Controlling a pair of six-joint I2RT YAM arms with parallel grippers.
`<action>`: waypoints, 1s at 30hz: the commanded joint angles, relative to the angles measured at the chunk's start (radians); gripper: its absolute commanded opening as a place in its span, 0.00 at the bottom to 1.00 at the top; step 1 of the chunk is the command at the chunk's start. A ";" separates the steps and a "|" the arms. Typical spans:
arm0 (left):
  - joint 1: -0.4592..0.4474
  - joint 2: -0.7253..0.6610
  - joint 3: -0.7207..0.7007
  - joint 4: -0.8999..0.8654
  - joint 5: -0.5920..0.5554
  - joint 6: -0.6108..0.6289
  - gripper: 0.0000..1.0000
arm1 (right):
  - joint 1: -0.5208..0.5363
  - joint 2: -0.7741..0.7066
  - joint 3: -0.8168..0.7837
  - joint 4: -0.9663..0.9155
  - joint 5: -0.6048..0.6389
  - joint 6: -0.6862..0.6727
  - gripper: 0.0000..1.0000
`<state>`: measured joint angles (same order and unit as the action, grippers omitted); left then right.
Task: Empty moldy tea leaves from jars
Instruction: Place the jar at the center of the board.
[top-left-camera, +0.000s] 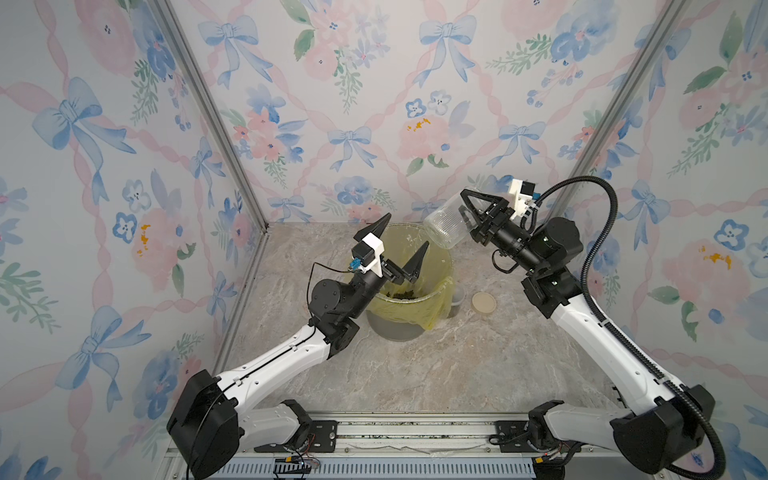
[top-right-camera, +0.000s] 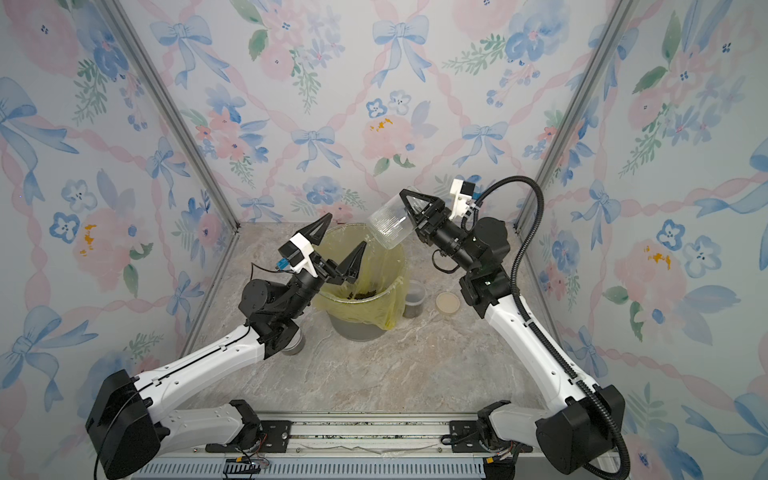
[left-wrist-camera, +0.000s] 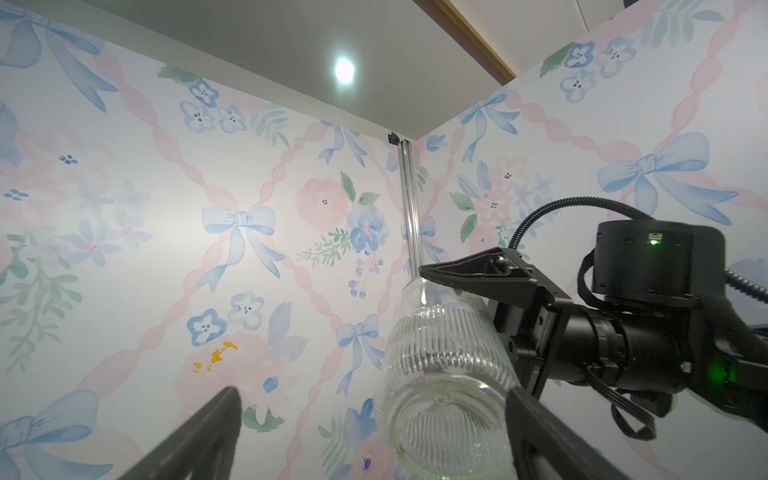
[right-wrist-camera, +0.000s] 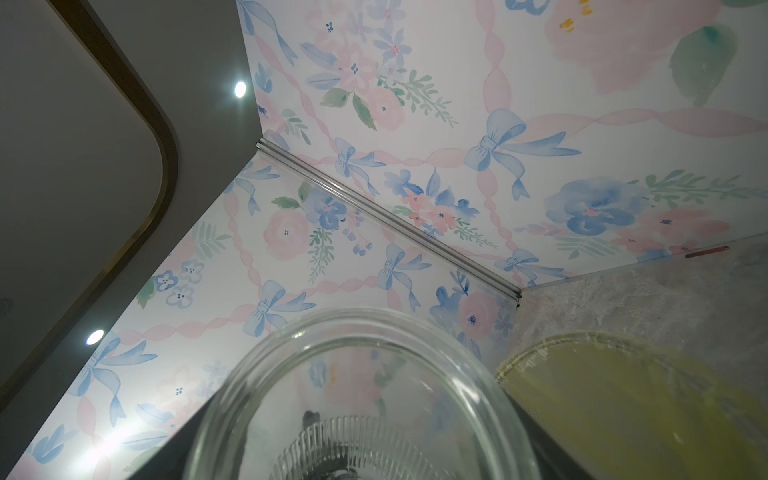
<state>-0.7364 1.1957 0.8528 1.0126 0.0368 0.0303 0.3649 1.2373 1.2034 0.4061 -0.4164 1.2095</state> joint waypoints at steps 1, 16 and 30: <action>0.008 -0.042 0.012 -0.113 -0.089 0.022 0.98 | -0.054 -0.089 -0.036 0.010 -0.027 -0.024 0.17; 0.015 -0.170 -0.011 -0.317 -0.205 -0.014 0.98 | -0.135 -0.481 -0.251 -0.512 0.053 -0.489 0.18; 0.029 -0.256 -0.080 -0.392 -0.242 -0.067 0.98 | 0.051 -0.744 -0.580 -0.543 0.353 -0.821 0.19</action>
<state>-0.7136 0.9619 0.7849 0.6361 -0.1852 -0.0082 0.3603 0.5140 0.6487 -0.1944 -0.1764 0.4965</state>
